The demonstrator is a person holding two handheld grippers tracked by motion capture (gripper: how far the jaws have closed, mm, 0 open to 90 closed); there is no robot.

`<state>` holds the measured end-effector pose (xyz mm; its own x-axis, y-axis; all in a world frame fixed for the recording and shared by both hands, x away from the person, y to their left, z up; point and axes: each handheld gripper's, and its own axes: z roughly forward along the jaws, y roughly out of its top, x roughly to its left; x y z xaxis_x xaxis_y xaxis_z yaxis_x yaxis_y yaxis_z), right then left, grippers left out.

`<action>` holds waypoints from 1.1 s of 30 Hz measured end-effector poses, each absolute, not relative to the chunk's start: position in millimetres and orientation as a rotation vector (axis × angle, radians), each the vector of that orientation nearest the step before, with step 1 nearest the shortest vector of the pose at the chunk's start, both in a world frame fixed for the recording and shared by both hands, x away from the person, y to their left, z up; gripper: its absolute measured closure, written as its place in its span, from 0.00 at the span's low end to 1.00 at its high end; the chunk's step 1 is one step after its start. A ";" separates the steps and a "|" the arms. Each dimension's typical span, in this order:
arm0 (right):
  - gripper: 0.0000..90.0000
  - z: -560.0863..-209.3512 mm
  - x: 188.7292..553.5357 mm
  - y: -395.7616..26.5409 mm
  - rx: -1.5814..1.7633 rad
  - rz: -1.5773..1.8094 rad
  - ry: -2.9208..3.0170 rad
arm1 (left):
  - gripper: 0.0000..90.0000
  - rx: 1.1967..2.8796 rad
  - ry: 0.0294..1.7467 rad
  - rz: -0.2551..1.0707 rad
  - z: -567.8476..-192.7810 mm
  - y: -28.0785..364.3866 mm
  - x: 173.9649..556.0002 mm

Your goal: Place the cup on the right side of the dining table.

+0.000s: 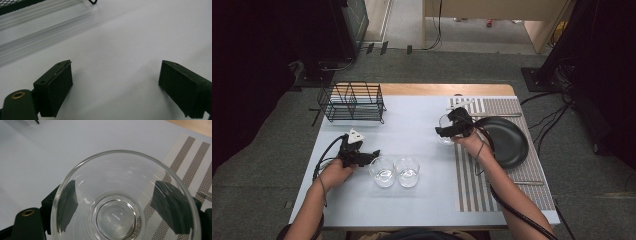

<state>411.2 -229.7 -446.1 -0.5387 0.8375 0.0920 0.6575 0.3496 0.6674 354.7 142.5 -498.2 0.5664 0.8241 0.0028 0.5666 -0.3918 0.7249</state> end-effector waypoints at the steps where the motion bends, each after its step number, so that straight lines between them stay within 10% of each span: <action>1: 0.21 -445.8 411.6 -229.6 1.338 0.973 2.347 | 0.13 2.108 1.108 0.479 -498.3 142.5 354.7; 33: 0.21 -447.2 427.9 -236.0 1.365 0.954 2.321 | 0.13 2.109 1.108 0.479 -498.3 142.5 354.7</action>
<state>427.9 -236.0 -447.2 -0.5120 0.8548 0.0846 0.6670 0.3336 0.6661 354.7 142.5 -498.3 0.5665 0.8240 0.0028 0.5667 -0.3921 0.7247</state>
